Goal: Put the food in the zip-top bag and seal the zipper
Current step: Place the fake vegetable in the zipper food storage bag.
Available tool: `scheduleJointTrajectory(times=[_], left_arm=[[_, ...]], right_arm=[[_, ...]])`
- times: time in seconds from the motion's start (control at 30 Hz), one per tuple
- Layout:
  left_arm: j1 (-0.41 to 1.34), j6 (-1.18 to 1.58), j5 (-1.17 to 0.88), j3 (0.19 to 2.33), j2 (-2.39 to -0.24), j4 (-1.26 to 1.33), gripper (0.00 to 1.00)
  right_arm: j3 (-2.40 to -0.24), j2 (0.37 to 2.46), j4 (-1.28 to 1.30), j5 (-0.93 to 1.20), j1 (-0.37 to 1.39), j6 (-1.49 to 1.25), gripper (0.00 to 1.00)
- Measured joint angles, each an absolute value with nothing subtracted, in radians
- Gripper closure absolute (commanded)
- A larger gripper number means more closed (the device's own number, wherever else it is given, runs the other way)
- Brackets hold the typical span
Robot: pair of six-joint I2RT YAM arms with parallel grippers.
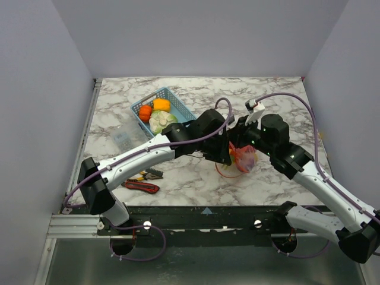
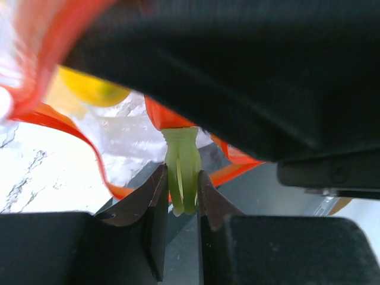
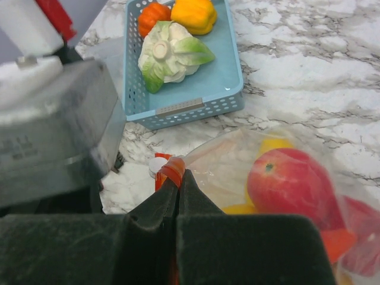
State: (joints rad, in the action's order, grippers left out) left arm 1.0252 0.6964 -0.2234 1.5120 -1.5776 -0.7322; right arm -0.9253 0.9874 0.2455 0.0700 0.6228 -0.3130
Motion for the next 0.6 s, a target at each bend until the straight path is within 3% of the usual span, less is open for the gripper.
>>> scheduleJointTrajectory(times=[0.4, 0.6], left_arm=[[0.997, 0.704, -0.302, 1.654, -1.59, -0.807, 1.0], [0.999, 0.722, -0.347, 1.525, -1.564, -0.806, 1.0]], right_arm=[[-0.925, 0.995, 0.251, 0.083, 0.638, -0.313, 0.99], [-0.925, 0.995, 0.265, 0.064, 0.642, -0.313, 0.99]])
